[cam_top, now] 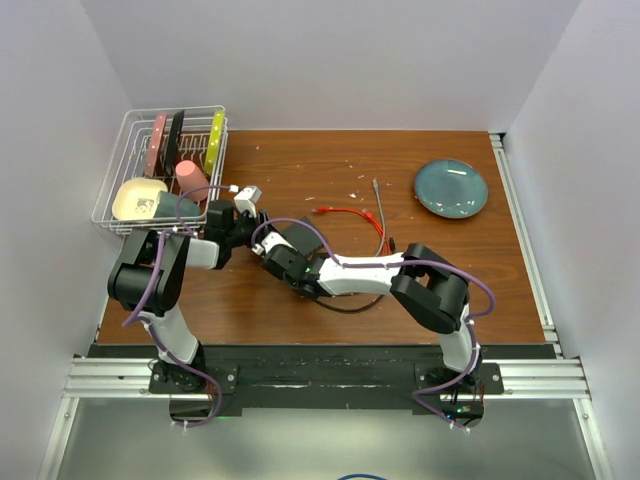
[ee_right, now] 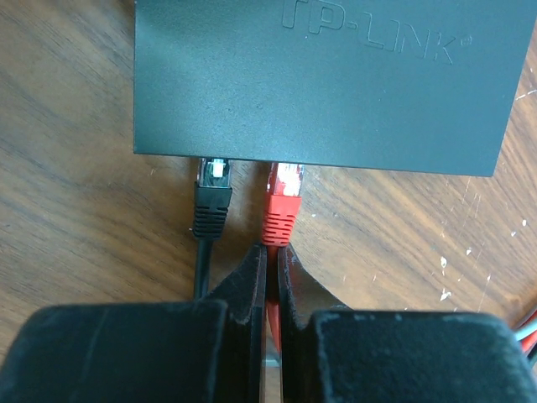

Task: Insert the plug into the switch port

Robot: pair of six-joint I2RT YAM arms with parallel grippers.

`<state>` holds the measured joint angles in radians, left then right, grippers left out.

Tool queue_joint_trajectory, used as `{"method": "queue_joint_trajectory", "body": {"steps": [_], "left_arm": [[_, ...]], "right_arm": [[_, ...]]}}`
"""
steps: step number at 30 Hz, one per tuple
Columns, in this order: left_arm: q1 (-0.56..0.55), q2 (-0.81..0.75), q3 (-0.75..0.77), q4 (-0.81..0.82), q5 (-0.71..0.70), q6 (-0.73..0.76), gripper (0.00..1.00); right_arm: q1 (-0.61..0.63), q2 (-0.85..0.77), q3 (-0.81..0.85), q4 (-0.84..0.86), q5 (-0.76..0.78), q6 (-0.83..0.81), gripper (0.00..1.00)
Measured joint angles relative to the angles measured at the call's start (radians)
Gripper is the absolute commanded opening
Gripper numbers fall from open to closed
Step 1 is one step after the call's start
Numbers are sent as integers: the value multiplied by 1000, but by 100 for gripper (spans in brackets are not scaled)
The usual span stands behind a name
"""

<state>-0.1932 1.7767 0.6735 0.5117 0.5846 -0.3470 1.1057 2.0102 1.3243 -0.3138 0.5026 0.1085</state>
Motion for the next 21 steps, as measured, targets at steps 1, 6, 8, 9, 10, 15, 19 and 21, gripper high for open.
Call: {"method": "queue_joint_trajectory", "body": {"steps": [1, 6, 8, 9, 10, 15, 19, 21], "left_arm": [[-1, 0, -3, 5, -2, 0, 0], [-8, 0, -12, 27, -19, 0, 0], [-12, 0, -16, 37, -29, -1, 0], [-13, 0, -19, 43, -35, -1, 0], [-15, 0, -20, 48, -40, -1, 0], [-21, 0, -38, 87, -56, -2, 0], [-24, 0, -43, 105, -75, -3, 0], [-26, 0, -43, 106, -80, -3, 0]], "right_arm": [[-2, 0, 1, -2, -2, 4, 0], [-9, 0, 1, 0, -5, 16, 0], [-13, 1, 1, 1, -5, 19, 0], [-14, 2, 2, 4, -5, 19, 0], [-15, 5, 4, 6, -2, 19, 0], [-16, 16, 18, 6, 8, 10, 0], [-23, 33, 47, -19, 8, 5, 0], [-26, 39, 61, -32, 3, 4, 0]]}}
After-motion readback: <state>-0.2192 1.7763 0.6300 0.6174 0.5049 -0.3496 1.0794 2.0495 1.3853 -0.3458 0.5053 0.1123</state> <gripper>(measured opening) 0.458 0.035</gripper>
